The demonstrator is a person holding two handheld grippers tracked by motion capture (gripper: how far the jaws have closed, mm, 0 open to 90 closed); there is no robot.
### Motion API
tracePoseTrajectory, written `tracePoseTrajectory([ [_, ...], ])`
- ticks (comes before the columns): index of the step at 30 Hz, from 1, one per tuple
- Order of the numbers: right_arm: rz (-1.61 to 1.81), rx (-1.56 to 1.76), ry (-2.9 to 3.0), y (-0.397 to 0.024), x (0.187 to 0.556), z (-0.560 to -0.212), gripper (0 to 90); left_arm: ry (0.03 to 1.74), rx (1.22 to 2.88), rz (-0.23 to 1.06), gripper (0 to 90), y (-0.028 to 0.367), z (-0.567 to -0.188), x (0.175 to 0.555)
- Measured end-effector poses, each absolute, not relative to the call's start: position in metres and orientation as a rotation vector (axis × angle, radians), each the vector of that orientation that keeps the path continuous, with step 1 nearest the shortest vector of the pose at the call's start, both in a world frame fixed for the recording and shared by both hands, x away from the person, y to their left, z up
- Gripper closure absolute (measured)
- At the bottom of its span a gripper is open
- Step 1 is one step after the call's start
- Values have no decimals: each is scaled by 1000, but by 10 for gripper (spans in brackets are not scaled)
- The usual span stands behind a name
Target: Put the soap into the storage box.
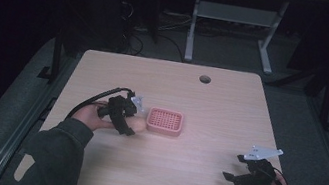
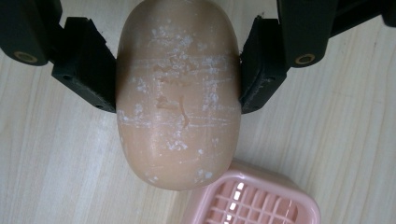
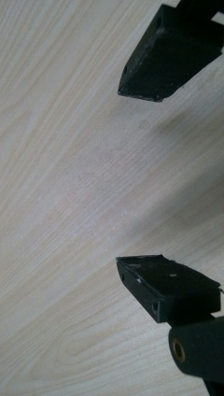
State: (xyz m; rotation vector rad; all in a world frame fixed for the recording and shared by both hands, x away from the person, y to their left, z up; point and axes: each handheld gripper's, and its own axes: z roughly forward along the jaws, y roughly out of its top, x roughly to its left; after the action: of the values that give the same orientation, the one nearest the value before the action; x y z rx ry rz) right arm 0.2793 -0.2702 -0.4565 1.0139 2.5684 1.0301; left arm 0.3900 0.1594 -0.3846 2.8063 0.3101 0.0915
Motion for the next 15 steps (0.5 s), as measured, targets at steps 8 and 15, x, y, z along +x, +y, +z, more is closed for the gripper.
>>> tracePoseTrajectory([
  [8,1026,1006,2571,-271,280,-457,142,294,2798,90,328,149,-379,400],
  [15,1029,1019,2569,-270,279,-456,142,272,2795,85,328,139,-377,405],
])
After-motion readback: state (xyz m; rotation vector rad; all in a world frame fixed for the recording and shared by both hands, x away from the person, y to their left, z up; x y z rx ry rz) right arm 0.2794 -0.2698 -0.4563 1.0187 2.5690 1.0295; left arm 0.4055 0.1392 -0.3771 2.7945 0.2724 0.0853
